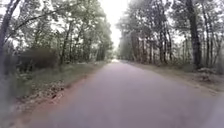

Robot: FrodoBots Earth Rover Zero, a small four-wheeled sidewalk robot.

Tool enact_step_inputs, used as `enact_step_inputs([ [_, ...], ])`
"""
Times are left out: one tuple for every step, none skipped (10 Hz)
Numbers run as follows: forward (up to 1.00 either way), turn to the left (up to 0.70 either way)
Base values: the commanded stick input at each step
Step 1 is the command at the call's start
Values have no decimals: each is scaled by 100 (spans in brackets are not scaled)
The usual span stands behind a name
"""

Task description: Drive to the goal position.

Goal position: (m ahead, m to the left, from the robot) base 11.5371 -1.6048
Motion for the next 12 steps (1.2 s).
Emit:
enact_step_inputs([
  [70, 0],
  [70, 0],
  [70, 0],
  [70, -5],
  [70, -12],
  [64, 0],
  [45, 0],
  [45, 0],
  [45, 0],
  [45, 0],
  [45, 0],
  [45, 0],
])
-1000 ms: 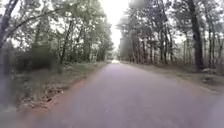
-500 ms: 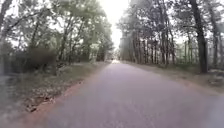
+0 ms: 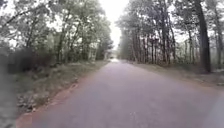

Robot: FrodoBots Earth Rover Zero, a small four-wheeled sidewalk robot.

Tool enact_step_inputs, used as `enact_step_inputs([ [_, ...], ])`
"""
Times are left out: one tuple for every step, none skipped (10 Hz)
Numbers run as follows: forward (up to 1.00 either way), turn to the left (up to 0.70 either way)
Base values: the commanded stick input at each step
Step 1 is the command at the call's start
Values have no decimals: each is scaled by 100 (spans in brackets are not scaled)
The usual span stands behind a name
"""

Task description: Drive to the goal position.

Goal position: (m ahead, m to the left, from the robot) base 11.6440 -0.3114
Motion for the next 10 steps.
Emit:
enact_step_inputs([
  [24, 0],
  [0, 0],
  [0, 0],
  [0, 0],
  [0, 0],
  [0, 0],
  [0, 0],
  [0, 0],
  [0, 0],
  [0, 0],
])
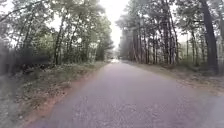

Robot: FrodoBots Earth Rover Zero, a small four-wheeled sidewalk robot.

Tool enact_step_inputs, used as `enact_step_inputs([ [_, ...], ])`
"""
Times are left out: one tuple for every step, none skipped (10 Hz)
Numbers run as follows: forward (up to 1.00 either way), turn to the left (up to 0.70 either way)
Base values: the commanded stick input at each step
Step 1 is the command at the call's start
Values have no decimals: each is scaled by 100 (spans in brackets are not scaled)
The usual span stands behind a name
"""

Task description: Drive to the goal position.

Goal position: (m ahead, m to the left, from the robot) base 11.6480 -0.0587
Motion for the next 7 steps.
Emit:
enact_step_inputs([
  [33, 0],
  [45, 0],
  [45, 0],
  [45, 0],
  [45, 0],
  [45, 0],
  [45, 0],
])
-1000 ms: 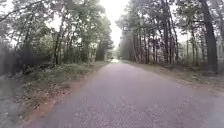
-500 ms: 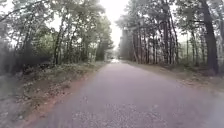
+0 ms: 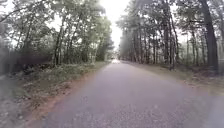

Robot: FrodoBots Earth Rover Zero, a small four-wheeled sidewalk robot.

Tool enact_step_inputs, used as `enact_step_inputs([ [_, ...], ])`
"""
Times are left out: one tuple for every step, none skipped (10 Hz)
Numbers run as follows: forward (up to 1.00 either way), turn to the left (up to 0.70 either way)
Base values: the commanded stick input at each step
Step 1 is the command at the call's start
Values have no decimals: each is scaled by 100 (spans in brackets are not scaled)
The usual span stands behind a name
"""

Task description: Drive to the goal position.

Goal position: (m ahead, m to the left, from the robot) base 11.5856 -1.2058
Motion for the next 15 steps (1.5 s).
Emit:
enact_step_inputs([
  [45, 0],
  [58, 0],
  [70, 0],
  [70, 0],
  [70, 0],
  [70, 0],
  [70, 0],
  [70, 0],
  [70, 0],
  [70, 0],
  [70, 0],
  [70, 0],
  [70, 0],
  [70, 0],
  [70, 0],
])
